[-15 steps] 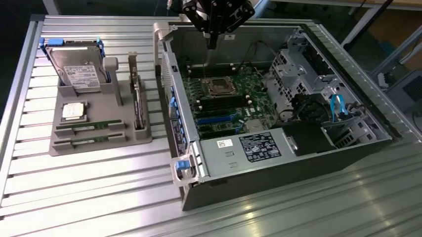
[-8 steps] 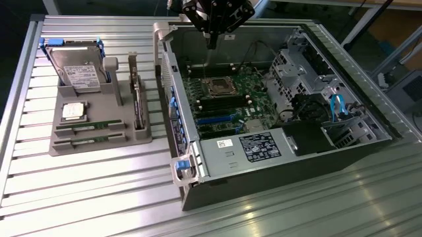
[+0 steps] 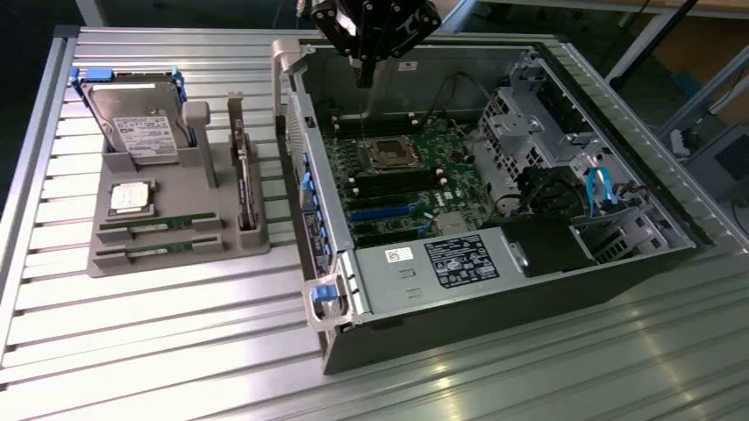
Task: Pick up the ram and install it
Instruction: 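Reach for the ram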
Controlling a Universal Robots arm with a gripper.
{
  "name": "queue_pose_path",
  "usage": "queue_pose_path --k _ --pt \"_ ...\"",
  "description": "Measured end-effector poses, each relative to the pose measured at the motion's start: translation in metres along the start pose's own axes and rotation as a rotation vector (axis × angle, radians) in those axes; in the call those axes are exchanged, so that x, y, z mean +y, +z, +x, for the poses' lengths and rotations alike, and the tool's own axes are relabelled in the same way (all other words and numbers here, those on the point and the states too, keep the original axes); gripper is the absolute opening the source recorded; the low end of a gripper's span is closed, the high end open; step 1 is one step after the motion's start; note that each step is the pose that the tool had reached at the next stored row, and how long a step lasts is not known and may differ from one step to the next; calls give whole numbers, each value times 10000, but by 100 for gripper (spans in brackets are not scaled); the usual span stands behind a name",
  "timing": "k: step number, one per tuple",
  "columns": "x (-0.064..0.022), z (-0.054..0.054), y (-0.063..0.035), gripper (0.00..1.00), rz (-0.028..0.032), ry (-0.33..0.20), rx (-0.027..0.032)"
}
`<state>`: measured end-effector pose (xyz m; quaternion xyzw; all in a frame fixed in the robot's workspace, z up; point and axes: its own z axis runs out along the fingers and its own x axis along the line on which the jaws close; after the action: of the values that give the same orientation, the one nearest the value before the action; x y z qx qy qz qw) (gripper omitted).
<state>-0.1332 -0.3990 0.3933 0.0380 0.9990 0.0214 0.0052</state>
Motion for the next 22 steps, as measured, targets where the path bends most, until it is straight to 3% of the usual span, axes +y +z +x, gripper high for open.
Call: queue_pose_path --k 14,22 --pt "-23 305 -2 10 23 13 305" --pt "-37 492 -2 10 42 24 556"
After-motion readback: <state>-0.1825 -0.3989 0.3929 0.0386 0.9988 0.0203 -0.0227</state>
